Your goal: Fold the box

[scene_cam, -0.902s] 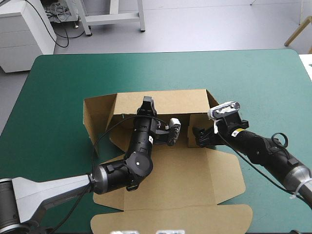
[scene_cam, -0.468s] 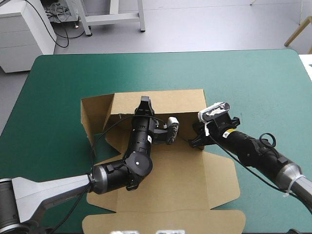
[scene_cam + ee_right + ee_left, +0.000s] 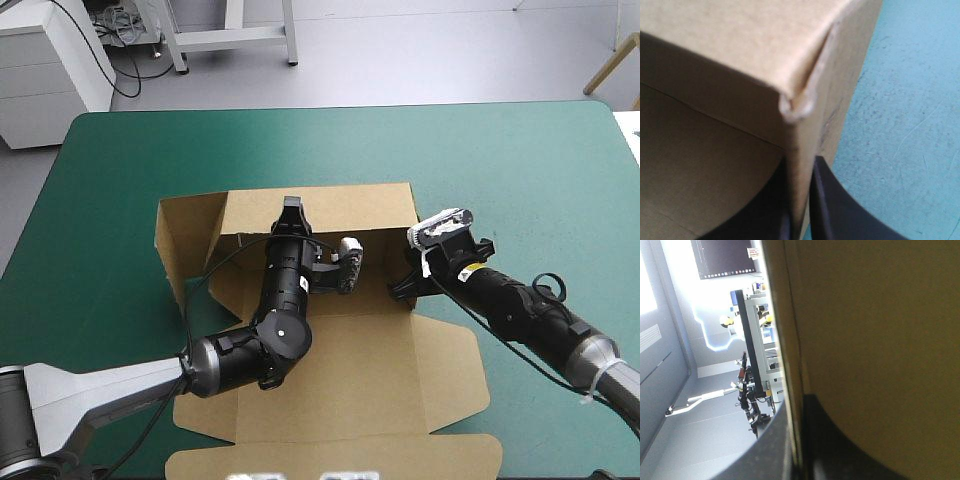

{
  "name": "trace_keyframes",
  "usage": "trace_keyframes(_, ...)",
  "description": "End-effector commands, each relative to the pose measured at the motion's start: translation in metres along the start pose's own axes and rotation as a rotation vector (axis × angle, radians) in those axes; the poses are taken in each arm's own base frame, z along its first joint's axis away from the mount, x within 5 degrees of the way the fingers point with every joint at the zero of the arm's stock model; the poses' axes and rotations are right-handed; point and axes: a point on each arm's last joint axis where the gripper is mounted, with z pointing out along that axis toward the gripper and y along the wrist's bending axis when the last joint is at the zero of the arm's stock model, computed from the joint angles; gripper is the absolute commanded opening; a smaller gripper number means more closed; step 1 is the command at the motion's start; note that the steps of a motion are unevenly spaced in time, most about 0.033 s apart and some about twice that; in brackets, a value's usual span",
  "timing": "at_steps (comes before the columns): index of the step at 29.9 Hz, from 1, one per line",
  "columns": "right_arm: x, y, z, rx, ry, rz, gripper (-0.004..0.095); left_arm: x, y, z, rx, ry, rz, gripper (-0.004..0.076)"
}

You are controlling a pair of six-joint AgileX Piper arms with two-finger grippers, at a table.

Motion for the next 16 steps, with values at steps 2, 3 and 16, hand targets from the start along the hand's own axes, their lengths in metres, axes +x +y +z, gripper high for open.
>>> trace_keyframes(2,-0.015,0.0,-0.007,0.014,-0.08,-0.029,-0.0018,-0.006,0.023,-0.008,-0.11,-0.095,0.03,0.0051)
trace_keyframes(3,-0.015,0.0,-0.007,0.014,-0.08,-0.029,-0.0018,-0.006,0.023,-0.008,-0.109,-0.096,0.016,0.0098)
trace_keyframes(16,-0.017,0.0,-0.008,0.017,-0.088,-0.036,-0.0017,-0.021,0.024,-0.028,-0.146,-0.122,-0.093,0.0617)
